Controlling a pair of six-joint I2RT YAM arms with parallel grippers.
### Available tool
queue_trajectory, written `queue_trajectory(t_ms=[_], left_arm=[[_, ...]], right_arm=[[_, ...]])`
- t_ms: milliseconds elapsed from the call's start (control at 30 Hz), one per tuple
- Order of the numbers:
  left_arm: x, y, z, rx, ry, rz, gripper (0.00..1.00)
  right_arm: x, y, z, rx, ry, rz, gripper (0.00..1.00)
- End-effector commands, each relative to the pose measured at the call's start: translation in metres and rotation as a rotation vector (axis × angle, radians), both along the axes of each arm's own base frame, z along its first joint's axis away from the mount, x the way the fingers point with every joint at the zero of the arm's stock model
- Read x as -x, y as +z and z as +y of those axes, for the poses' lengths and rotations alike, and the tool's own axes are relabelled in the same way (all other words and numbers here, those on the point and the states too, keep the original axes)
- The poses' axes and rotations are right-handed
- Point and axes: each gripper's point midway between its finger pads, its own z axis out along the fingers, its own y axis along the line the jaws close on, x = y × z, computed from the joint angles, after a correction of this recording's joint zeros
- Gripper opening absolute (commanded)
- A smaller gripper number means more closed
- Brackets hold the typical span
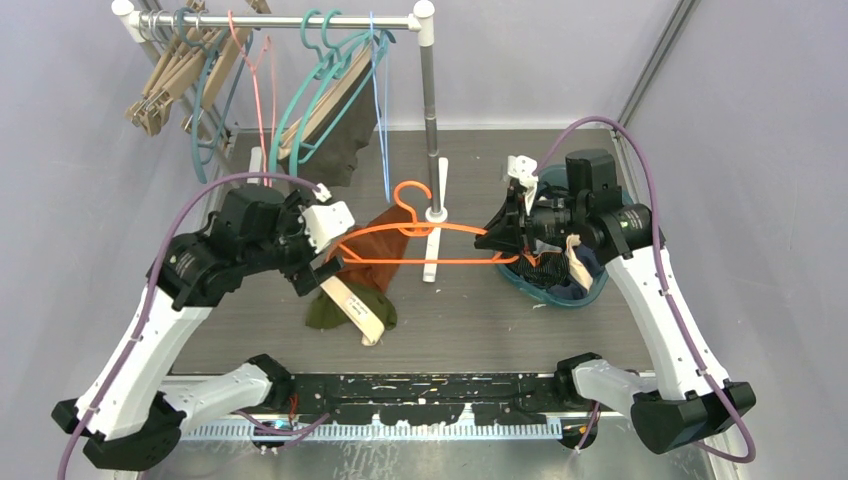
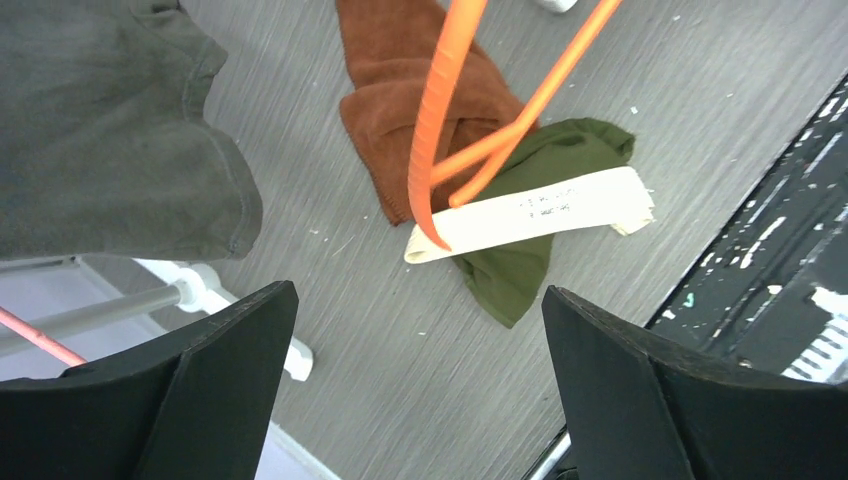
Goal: Remove the underwear clipped to the hanger
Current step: Remove the underwear from the hanger.
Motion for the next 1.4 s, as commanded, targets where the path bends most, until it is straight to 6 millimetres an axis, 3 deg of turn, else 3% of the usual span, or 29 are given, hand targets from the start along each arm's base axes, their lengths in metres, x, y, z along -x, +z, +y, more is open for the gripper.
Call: queue_trajectory(t_ms=[0, 300, 400, 567, 900, 1000, 1100, 1133, 1200, 1233, 1367], left_arm=[[0.018, 0.01, -0.015, 0.122, -0.08, 0.029, 0.97], [0.035, 0.02, -0.04, 0.239, -0.19, 0.125, 0.99], [0.048, 0.021, -0.051, 0.301, -0.25, 0.204, 0.94], [0.06, 0.023, -0.057, 0.378, -0.283, 0.277, 0.7], [0.071, 0.02, -0.058, 0.445, -0.311, 0.333, 0.41], [0.073, 0.023, -0.056, 0.477, -0.307, 0.325, 0.23], [0.07, 0.025, -0.049, 0.489, -0.272, 0.293, 0.02], [0.068, 0.024, -0.046, 0.487, -0.255, 0.279, 0.0], [0.068, 0.024, -0.038, 0.467, -0.226, 0.234, 0.0], [0.068, 0.023, -0.033, 0.449, -0.217, 0.212, 0.0], [0.072, 0.012, -0.006, 0.322, -0.16, 0.133, 0.0]], right_arm=[[0.024, 0.021, 0.007, -0.092, 0.13, -0.058, 0.01], [0.051, 0.025, 0.006, -0.124, 0.235, -0.063, 0.01], [0.053, 0.027, 0.006, -0.129, 0.239, -0.072, 0.01], [0.055, 0.026, 0.005, -0.132, 0.241, -0.079, 0.01], [0.05, 0.026, 0.007, -0.147, 0.226, -0.072, 0.01], [0.045, 0.022, 0.008, -0.144, 0.209, -0.061, 0.01], [0.04, 0.018, 0.008, -0.133, 0.181, -0.057, 0.09], [0.038, 0.017, 0.008, -0.131, 0.172, -0.055, 0.14], [0.036, 0.014, 0.007, -0.125, 0.153, -0.058, 0.39], [0.035, 0.012, 0.006, -0.119, 0.143, -0.063, 0.47], [0.03, 0.008, 0.002, -0.095, 0.093, -0.094, 0.64]])
